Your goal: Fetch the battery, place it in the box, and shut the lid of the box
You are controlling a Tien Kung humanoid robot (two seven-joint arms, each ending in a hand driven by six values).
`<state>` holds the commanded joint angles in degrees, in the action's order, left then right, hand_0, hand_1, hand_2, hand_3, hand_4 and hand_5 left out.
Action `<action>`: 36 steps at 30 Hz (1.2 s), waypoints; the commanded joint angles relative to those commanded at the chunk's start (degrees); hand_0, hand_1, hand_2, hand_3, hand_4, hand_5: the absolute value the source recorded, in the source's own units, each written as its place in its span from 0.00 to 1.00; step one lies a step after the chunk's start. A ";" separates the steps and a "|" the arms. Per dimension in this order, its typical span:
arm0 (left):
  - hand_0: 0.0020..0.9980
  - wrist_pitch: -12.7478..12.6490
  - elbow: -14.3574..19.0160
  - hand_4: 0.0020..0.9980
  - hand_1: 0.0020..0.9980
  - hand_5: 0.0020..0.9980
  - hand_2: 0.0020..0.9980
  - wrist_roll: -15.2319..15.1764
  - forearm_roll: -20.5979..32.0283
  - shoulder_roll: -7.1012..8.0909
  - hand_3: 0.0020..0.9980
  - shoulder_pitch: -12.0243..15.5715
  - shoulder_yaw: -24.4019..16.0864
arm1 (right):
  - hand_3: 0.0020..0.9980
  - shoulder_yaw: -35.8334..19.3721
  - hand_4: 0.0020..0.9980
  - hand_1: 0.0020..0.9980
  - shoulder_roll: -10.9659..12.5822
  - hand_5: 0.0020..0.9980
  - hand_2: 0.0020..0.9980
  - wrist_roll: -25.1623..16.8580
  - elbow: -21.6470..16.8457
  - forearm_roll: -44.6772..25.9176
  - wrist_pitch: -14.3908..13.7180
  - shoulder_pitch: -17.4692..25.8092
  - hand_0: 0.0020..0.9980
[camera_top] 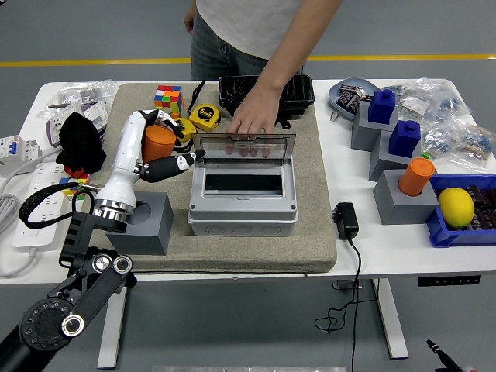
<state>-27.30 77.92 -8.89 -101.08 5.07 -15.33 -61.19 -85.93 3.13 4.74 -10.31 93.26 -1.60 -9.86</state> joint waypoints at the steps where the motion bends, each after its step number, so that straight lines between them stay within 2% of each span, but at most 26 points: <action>1: 0.04 0.17 0.00 1.00 0.00 0.00 0.03 0.43 -1.67 0.15 0.06 -0.58 0.66 | 0.76 0.00 1.00 0.71 0.01 1.00 0.71 0.01 0.00 0.02 0.00 -0.01 0.79; 5: 0.03 0.88 -0.08 1.00 0.00 0.00 0.03 2.44 -8.09 0.73 0.06 -3.64 4.16 | 0.76 -0.03 1.00 0.71 0.08 1.00 0.71 0.03 0.00 0.13 0.02 -0.13 0.79; 9: 0.03 1.43 -0.27 1.00 0.00 0.00 0.03 4.55 -15.81 1.32 0.04 -7.59 9.72 | 0.76 -0.03 1.00 0.71 0.24 1.00 0.71 0.08 0.00 0.39 0.07 -0.20 0.79; 14: 0.03 1.37 -1.24 1.00 0.00 0.00 0.03 4.95 -17.59 0.99 0.04 -10.06 14.20 | 0.76 -0.07 1.00 0.71 0.26 1.00 0.71 0.14 0.00 0.69 0.14 -0.16 0.79; 26: 0.02 0.21 -6.54 1.00 0.00 0.00 0.02 3.43 -15.00 -1.80 0.04 -13.41 21.84 | 0.76 0.21 1.00 0.71 0.36 1.00 0.71 0.27 0.00 1.12 0.26 -0.21 0.79; 36: 0.02 -1.91 -13.96 1.00 0.00 0.00 0.02 0.11 -9.41 -4.50 0.03 -14.96 22.10 | 0.76 0.37 1.00 0.71 0.34 1.00 0.71 0.32 0.00 1.15 0.29 -0.14 0.79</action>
<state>-29.21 63.96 -8.78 -110.50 0.57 -30.29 -39.09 -85.56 3.47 5.07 -10.31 94.41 -1.31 -10.00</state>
